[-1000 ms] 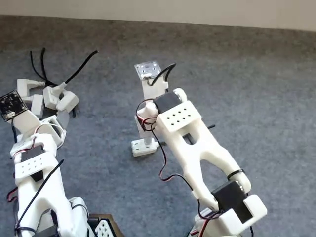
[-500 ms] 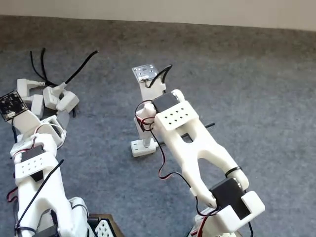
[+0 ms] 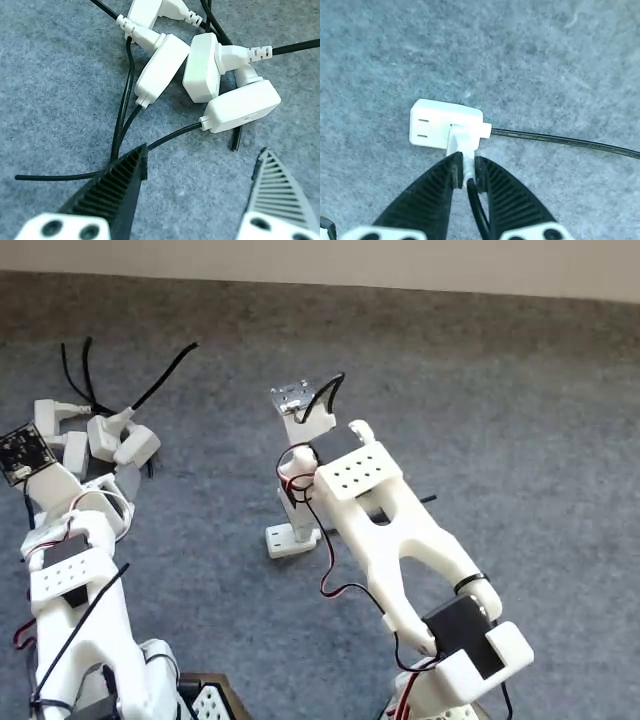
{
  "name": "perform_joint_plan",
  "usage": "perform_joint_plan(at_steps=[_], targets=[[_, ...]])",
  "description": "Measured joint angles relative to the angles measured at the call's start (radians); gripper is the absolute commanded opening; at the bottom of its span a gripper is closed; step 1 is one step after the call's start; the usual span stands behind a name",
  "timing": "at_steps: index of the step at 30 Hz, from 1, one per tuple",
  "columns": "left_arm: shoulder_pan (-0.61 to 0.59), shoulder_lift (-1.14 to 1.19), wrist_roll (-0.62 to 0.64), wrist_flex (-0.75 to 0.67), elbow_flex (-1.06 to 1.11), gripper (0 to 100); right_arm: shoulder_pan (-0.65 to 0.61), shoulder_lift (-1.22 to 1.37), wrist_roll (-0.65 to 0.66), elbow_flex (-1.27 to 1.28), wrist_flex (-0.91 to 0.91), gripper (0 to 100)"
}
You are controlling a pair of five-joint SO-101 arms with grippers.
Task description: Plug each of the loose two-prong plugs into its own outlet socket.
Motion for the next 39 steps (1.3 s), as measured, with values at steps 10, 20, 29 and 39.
perform_joint_plan(at_steps=[10,20,29,39], targets=[[0.011,0.000,0.000,0.000,0.000,34,-0.048,0.044,0.000,0.035,-0.068,0.5],[0.012,0.000,0.000,0.000,0.000,34,-0.087,0.195,0.000,0.049,-0.175,0.9],[0.028,0.003,-0.003,0.000,0.000,34,-0.095,0.161,0.043,0.071,-0.178,35.6],[0.083,0.003,-0.058,0.002,0.000,34,-0.006,-0.100,0.081,-0.132,0.064,36.3]])
